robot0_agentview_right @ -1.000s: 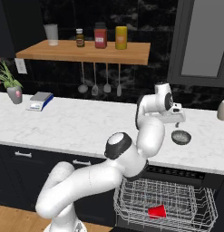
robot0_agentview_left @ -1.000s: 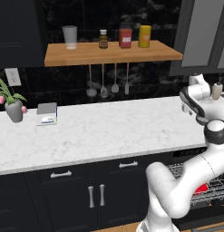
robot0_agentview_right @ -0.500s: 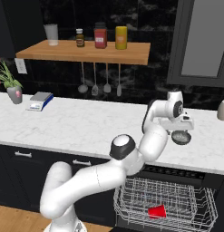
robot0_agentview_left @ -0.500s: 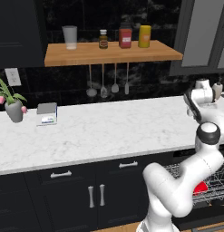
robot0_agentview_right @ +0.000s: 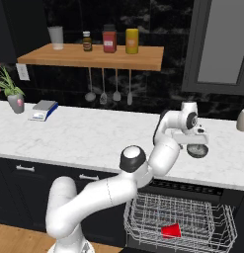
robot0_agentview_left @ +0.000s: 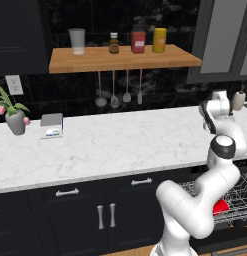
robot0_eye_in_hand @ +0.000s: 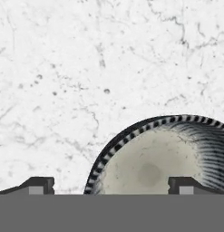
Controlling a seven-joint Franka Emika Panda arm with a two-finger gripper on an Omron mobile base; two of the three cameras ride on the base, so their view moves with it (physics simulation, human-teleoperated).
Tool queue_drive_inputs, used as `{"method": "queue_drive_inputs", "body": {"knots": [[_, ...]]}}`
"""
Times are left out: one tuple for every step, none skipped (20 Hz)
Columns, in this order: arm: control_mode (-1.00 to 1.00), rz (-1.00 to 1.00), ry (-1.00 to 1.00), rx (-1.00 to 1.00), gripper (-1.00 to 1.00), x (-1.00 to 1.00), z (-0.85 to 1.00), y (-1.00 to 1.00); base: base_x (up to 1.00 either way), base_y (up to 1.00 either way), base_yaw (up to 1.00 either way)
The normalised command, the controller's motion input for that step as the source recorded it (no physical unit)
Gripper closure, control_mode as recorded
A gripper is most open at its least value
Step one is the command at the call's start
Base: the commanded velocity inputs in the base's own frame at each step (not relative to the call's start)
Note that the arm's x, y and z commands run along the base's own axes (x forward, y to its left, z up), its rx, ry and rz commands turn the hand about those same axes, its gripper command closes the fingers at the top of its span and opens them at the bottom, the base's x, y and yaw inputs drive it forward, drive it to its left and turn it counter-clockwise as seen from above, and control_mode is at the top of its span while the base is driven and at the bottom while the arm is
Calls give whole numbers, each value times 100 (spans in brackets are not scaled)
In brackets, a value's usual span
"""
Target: Pick up the cup and bowl from the counter, place them in the dishwasher, and close the dishwasher door.
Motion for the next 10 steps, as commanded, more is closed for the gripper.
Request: {"method": "queue_drive_inputs", "body": {"knots": [[-100,0,0,0,-100,0,-21,0,0,0,0],[-100,0,0,4,-100,0,-16,0,0,0,0],[-100,0,0,3,-100,0,-17,0,0,0,0],[-100,0,1,4,-100,0,-12,0,0,0,0],[-100,0,1,4,-100,0,-11,0,0,0,0],[-100,0,1,4,-100,0,-13,0,0,0,0],[-100,0,1,5,100,0,-16,0,0,0,0],[-100,0,0,5,100,0,-17,0,0,0,0],[-100,0,0,5,100,3,-16,0,0,0,0],[-100,0,0,4,100,2,-14,0,0,0,0]]}}
